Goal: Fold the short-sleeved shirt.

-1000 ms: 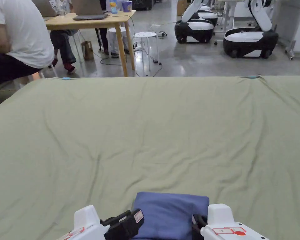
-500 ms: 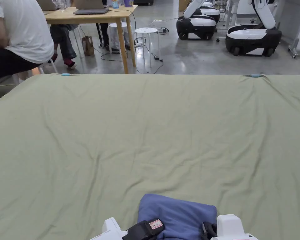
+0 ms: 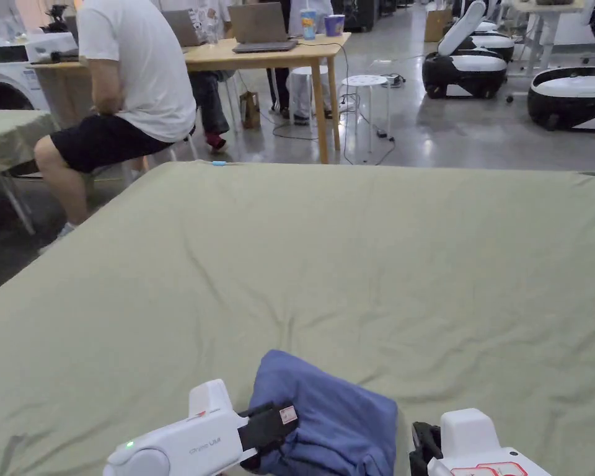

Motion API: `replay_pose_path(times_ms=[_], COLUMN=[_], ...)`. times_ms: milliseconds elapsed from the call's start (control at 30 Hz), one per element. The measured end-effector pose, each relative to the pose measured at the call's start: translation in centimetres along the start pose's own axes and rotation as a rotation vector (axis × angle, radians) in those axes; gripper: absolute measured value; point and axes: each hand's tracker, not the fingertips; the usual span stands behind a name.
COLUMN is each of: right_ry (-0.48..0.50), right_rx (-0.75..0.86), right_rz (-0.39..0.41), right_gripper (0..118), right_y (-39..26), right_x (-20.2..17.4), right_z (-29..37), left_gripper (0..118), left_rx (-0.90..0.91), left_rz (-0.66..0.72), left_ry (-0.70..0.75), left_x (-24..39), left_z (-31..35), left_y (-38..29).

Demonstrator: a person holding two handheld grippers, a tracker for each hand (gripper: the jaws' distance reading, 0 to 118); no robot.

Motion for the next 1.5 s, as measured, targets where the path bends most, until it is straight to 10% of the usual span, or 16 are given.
replay_pose_path(times_ms=[767, 900, 1067, 1133, 1200, 1500], right_ry=[0.127, 0.118, 0.118, 0.119, 0.121, 0.058], right_rx=[0.025, 0.022, 0.043, 0.048, 0.054, 0.105], right_rz=[0.095, 0.096, 0.094, 0.093, 0.091, 0.044], right_gripper=[0, 0, 0, 0, 0, 0], right_y=[3.5, 3.7, 4.2, 4.2, 4.2, 5.4], right_x=[-11.7, -11.5, -11.3, -11.1, -10.9, -6.4], right_z=[-5.0, -5.0, -4.3, -4.2, -3.9, -0.9], left_gripper=[25, 71, 73, 54, 5, 0], left_rx=[-0.037, -0.011, 0.081, 0.108, 0.106, 0.194], left_rz=[0.108, 0.099, 0.141, 0.177, 0.192, -0.116], left_ry=[0.254, 0.273, 0.366, 0.401, 0.438, 0.539], left_x=[-21.6, -21.3, -22.8, -23.9, -23.9, -12.7], left_z=[10.0, 11.1, 14.9, 16.4, 17.5, 15.0], left_y=[13.0, 13.0, 14.4, 14.9, 14.7, 12.6])
